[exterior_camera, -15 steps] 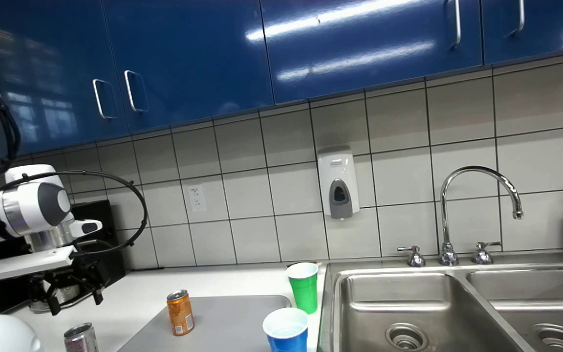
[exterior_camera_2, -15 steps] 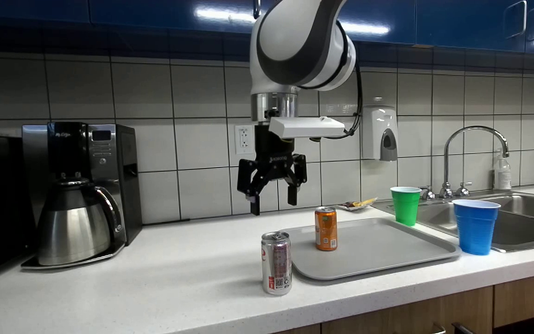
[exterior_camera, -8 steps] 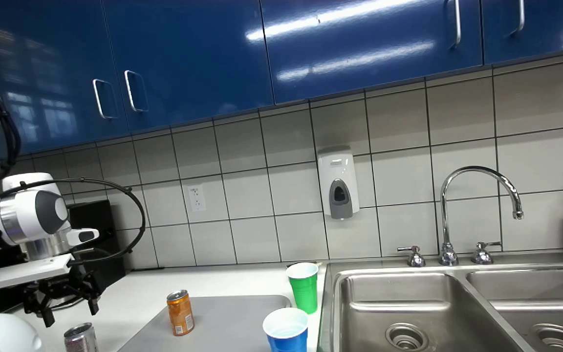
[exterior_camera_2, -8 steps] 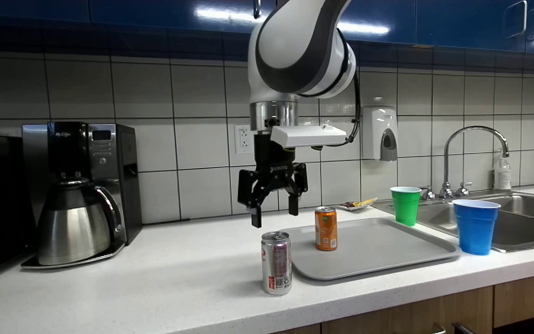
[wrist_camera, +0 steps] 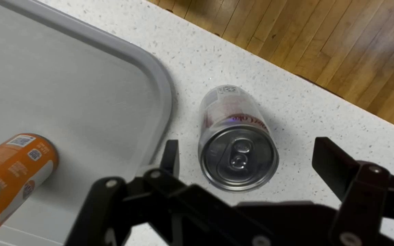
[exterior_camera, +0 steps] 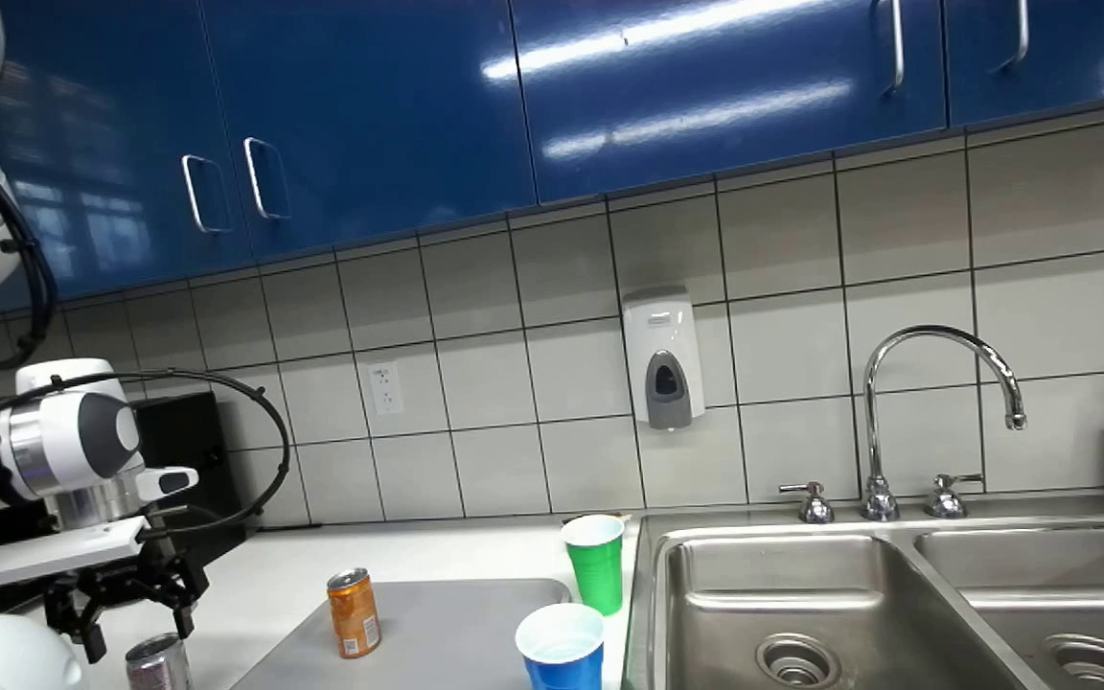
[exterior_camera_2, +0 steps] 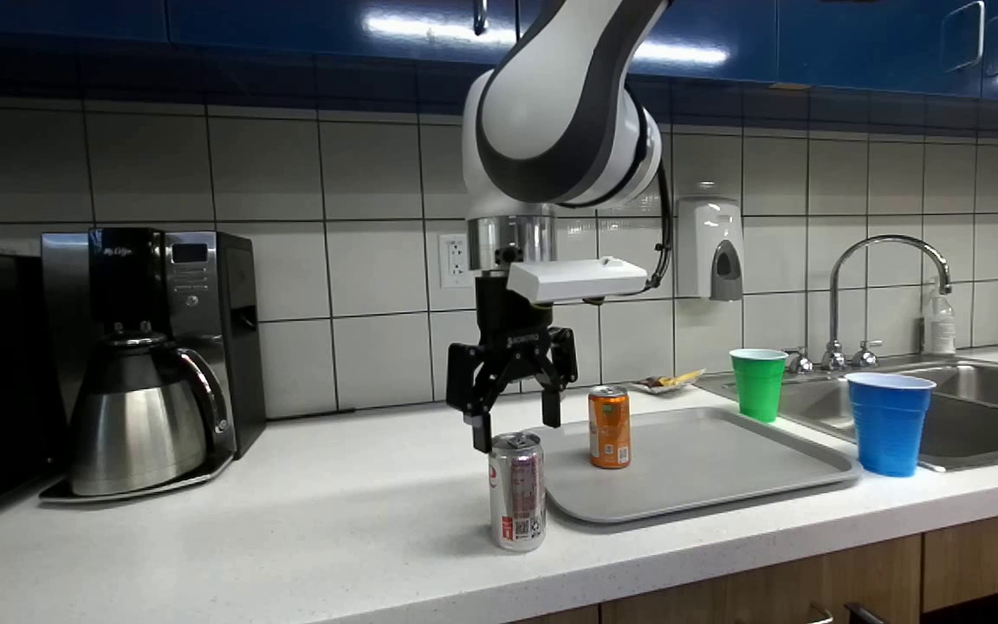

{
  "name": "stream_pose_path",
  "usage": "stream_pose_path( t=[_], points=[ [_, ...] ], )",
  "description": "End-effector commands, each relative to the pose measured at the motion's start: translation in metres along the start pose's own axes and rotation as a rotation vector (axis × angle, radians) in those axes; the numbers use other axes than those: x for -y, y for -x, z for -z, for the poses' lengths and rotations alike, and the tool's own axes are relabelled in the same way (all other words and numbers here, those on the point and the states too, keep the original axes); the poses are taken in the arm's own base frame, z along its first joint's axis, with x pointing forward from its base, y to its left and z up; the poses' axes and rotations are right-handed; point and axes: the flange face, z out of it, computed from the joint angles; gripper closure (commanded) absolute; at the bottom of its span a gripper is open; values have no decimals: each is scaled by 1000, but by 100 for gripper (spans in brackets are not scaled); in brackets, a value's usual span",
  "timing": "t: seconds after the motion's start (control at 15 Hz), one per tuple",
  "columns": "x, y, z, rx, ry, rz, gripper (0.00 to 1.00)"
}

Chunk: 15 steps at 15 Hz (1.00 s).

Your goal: Put the Fanta and Coke cans on the grey tray

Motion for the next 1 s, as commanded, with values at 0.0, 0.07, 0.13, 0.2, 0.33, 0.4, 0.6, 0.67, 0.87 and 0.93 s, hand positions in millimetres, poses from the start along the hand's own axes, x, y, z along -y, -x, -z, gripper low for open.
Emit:
stream_pose_path(
  t=[0.0, 0.07, 0.13, 0.2, 0.33, 0.4, 0.6, 0.67, 0.87, 0.93],
  points=[
    [1, -5, -8, 5, -14, 24, 0],
    [1, -6, -11, 9, -15, 24, 0],
    [1, -7, -14, 13, -17, 25, 0],
    [1, -8, -16, 16, -18, 25, 0],
    [1, -10, -20, 20, -20, 26, 0],
    [0, -12, -21, 22, -22, 25, 0],
    [-1, -16, -25, 27, -24, 22, 0],
    [-2, -17, -27, 29, -25, 22, 0],
    [-2, -21, -31, 38, -28, 19, 0],
    [-2, -22, -33, 41, -30, 17, 0]
  ],
)
